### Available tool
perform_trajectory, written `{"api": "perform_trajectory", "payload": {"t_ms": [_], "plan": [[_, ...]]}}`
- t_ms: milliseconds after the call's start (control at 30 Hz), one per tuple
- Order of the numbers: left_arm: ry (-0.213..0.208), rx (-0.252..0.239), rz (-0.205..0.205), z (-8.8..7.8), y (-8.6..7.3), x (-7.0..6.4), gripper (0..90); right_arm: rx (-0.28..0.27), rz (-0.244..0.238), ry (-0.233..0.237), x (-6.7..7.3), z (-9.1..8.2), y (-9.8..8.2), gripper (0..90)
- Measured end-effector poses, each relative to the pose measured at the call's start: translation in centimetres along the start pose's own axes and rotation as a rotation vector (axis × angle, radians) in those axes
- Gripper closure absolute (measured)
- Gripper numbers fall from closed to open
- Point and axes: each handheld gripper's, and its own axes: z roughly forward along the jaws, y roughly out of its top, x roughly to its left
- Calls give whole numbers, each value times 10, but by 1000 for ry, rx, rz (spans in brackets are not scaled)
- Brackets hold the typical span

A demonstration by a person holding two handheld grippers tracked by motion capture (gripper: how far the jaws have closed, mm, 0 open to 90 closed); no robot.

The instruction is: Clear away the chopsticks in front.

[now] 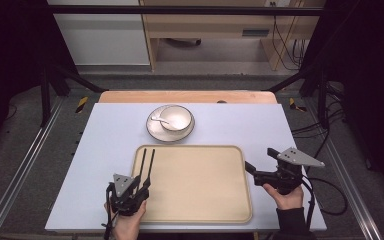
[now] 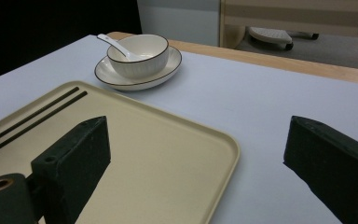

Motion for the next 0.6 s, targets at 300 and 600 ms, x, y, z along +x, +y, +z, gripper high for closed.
{"api": "perform_trajectory", "payload": {"t_ms": [300, 600], "plan": [[-109, -68, 87, -8, 35, 24, 376, -18, 11, -13, -4, -5, 0, 70], [-154, -51, 156, -11, 46, 54, 158, -32, 31, -32, -10, -10, -2, 53]]}}
